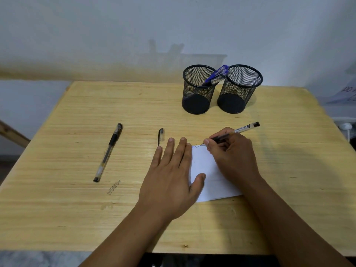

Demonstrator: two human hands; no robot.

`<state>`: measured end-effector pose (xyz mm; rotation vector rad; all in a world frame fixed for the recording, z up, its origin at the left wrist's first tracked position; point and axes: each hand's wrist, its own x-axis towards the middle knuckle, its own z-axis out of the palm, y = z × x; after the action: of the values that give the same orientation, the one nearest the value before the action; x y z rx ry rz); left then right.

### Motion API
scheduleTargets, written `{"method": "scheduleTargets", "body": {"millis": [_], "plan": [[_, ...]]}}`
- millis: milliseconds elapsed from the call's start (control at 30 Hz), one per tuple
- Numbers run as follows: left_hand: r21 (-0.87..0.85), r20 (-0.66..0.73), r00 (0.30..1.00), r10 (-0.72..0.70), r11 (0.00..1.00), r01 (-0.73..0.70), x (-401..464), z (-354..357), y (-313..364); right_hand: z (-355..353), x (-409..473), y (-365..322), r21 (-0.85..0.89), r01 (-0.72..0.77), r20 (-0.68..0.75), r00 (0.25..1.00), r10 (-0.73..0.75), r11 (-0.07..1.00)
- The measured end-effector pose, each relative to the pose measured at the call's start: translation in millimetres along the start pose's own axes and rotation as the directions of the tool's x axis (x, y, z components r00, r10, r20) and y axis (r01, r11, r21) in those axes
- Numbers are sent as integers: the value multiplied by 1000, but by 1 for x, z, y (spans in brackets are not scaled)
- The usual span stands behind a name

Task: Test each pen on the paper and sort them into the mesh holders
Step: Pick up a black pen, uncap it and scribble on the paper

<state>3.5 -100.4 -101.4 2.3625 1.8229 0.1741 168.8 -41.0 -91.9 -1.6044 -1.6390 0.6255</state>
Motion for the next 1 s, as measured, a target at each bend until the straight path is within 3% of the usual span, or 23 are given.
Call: {"method": "scheduleTargets", "body": {"millis": [1000], "plan": [[4,7,1000,2,1000,-2,0,-1,0,-1,-1,1,-11,-29,5,1000,29,1000]]}}
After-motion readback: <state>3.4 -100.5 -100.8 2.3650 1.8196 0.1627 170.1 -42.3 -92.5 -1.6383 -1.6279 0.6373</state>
